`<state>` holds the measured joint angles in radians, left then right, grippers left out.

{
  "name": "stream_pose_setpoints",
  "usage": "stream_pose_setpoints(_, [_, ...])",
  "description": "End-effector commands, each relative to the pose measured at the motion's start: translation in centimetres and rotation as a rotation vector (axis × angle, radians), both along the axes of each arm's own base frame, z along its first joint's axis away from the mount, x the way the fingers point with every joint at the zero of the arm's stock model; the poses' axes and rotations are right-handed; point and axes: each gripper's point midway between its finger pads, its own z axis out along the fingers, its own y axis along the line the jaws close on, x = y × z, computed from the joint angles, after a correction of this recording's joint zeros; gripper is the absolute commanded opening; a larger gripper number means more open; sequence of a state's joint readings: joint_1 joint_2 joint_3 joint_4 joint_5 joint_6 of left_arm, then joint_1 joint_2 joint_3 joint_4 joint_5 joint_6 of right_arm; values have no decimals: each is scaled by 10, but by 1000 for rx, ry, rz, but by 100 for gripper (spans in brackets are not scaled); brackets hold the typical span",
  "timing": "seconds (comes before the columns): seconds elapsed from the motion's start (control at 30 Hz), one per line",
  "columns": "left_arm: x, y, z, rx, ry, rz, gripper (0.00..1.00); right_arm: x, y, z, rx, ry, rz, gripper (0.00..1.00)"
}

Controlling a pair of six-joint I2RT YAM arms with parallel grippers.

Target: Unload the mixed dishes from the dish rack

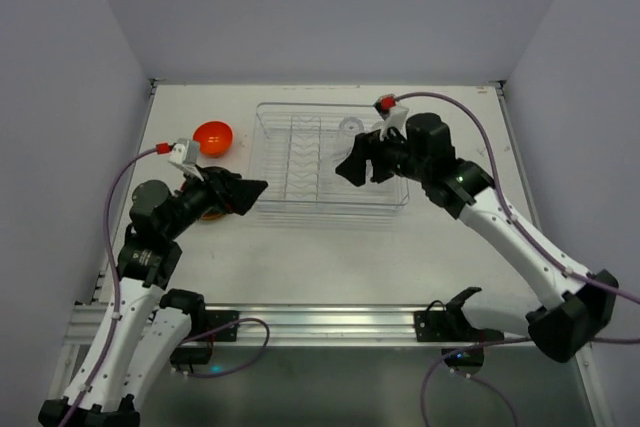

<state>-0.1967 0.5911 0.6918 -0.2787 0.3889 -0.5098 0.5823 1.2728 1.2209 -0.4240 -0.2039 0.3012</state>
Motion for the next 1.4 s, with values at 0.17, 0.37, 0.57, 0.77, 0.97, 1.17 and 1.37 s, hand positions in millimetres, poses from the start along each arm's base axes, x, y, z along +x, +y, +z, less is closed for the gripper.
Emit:
stream_pose_setpoints(0.17, [-79,-90,69,-425,-184,-639,100,-102,10,89,482,-237,314,0])
stream_pose_setpoints(0.37, [-121,-117,84,-532,-212,-798,100,-151,11,95,635,-256,514,0])
stream_pose_setpoints(0.57, [-118,-138,84,-563,-163,-781,98,-167,11,94,699,-287,600,0])
stream_pose_setpoints(0.77, [-127,-155,90,-591,-150,-816,69,-158,14,98,679,-329,586,0])
stream_pose_setpoints(0.97, [-118,-165,90,-560,-144,-771,0,-149,13,89,678,-356,539,0])
stream_pose_setpoints(1.17, [-109,-158,85,-485,-169,-687,0,-137,6,71,622,-352,435,69])
stream_pose_setpoints(1.37, [-69,-134,42,-128,-80,-432,0,-109,-36,46,420,-311,107,99])
